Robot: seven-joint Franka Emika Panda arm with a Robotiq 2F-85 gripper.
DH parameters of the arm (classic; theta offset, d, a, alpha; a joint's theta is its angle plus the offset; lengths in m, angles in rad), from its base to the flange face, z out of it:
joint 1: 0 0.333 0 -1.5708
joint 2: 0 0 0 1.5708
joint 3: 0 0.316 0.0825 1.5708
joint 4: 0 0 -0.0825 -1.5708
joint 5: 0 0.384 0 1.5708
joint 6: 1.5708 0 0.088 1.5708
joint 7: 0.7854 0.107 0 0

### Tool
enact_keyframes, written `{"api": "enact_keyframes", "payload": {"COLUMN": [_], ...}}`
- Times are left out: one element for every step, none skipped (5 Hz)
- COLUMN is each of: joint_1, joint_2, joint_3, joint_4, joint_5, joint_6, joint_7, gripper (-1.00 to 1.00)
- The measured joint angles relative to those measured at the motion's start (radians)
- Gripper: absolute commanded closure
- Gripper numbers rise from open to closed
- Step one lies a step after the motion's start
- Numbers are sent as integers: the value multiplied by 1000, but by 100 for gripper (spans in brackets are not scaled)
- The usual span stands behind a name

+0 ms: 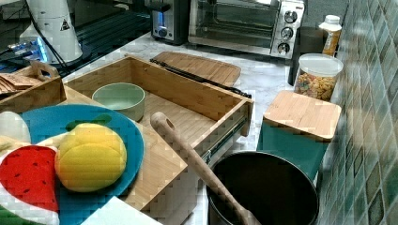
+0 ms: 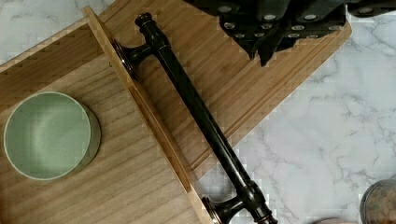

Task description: Close the drawer.

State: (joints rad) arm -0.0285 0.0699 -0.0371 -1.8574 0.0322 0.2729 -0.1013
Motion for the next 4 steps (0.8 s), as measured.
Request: {"api": "enact_keyframes", "payload": {"joint_1": [-1, -1, -3, -2], "joint_2": [0, 0, 10, 16], "joint_3": [0, -1, 0, 0], "joint_4": [-7, -17, -19, -42], "joint_5": [0, 1, 35, 38], "joint_6": [0, 0, 0, 56], "joint_7": [0, 0, -30, -63], "gripper": [100, 100, 100, 100]}}
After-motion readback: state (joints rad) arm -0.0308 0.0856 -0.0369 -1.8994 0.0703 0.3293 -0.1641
